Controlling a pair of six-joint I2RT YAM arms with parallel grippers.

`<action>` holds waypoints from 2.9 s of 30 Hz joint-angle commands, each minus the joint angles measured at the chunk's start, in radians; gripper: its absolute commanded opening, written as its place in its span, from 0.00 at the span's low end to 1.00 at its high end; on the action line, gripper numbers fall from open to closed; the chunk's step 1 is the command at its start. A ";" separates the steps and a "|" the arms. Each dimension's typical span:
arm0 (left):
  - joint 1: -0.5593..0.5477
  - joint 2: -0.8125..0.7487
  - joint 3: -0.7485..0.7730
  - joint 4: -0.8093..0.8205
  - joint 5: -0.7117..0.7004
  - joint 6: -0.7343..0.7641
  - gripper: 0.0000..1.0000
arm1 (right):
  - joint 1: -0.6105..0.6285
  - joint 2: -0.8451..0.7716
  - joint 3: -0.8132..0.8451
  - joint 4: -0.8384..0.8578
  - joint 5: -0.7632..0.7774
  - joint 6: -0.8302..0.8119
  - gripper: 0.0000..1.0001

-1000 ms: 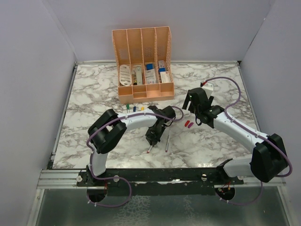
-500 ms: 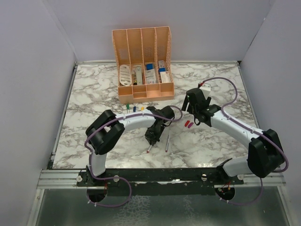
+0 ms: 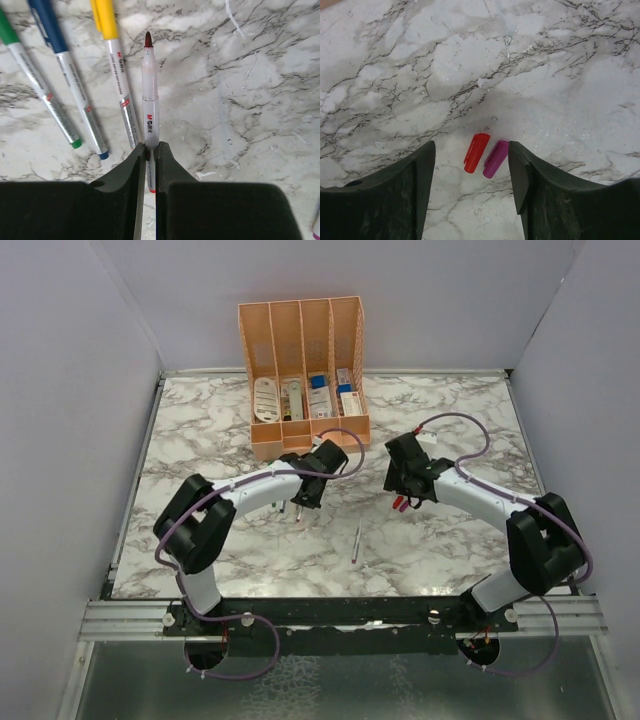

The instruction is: Insert the pens into the pen caps

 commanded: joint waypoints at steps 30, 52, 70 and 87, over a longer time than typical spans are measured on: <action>0.049 -0.461 -0.126 0.255 0.022 0.069 0.00 | -0.002 0.152 0.079 -0.097 -0.067 0.090 0.44; 0.099 -0.517 -0.192 0.379 0.161 0.028 0.00 | -0.002 0.205 0.047 -0.083 -0.108 0.093 0.17; 0.118 -0.508 -0.275 0.563 0.386 -0.005 0.00 | -0.002 0.095 0.120 0.151 -0.191 -0.074 0.01; 0.116 -0.429 -0.315 0.932 0.767 -0.146 0.00 | -0.002 -0.209 -0.017 0.700 -0.330 -0.256 0.01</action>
